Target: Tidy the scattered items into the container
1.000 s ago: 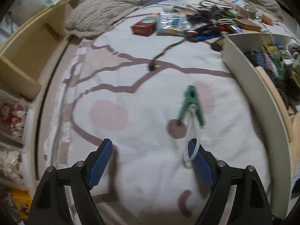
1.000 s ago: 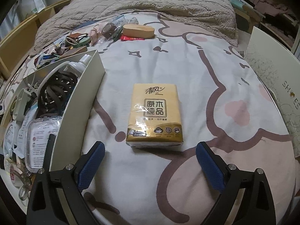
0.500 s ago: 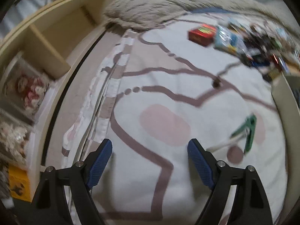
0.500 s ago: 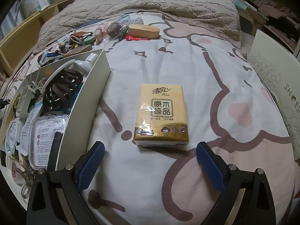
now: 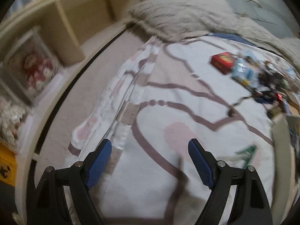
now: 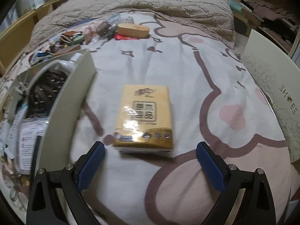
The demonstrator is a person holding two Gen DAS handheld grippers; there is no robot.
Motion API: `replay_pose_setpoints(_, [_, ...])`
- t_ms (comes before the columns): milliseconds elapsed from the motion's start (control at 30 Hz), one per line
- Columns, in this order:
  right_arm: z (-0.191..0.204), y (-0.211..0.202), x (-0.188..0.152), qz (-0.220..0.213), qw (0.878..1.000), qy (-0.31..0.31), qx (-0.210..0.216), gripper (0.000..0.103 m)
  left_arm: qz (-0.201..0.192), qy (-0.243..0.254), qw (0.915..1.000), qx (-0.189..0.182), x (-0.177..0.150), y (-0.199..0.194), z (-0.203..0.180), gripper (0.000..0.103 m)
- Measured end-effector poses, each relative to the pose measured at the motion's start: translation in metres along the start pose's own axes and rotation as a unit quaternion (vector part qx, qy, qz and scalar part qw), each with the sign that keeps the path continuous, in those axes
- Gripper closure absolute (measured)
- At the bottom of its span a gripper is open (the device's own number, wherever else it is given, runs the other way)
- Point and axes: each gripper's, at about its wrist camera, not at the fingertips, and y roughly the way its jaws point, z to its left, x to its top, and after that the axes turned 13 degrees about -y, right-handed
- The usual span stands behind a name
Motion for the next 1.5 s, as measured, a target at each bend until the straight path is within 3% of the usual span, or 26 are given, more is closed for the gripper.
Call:
replay_pose_setpoints(67, [-0.004, 0.000, 0.000, 0.000, 1.000, 0.004, -0.007, 0.005, -0.001, 0.043, 0.9984, -0.038, -0.010, -0.013, -0.016, 0.017])
replay_pose_setpoints(267, [-0.024, 0.000, -0.004, 0.011, 0.998, 0.043, -0.035, 0.004, 0.003, 0.162, 0.9858, -0.044, -0.037, -0.012, -0.070, 0.016])
replay_pose_setpoints(467, [-0.049, 0.002, -0.008, 0.018, 0.994, 0.087, -0.066, 0.000, 0.026, 0.193, 0.9804, -0.032, -0.051, 0.009, -0.092, 0.016])
replay_pose_setpoints(800, [-0.076, -0.002, -0.012, -0.002, 0.987, 0.124, -0.099, 0.000, 0.017, 0.144, 0.9895, 0.001, -0.037, 0.020, -0.077, 0.016])
replay_pose_setpoints(1067, [-0.070, -0.020, -0.007, -0.058, 0.989, 0.117, -0.072, 0.000, 0.018, 0.086, 0.9959, 0.020, -0.026, 0.028, -0.054, 0.016])
replay_pose_setpoints(1200, [-0.060, -0.019, -0.003, -0.066, 0.991, 0.108, -0.042, 0.000, 0.021, 0.079, 0.9965, 0.018, -0.025, 0.028, -0.049, 0.016])
replay_pose_setpoints(1267, [-0.055, -0.015, -0.001, -0.063, 0.992, 0.104, -0.037, 0.000, 0.024, 0.081, 0.9964, 0.004, -0.026, 0.025, -0.050, 0.016])
replay_pose_setpoints(1500, [-0.037, 0.001, 0.015, -0.051, 0.994, 0.100, -0.011, 0.000, 0.057, 0.082, 0.9901, -0.099, -0.036, 0.010, -0.073, 0.016])
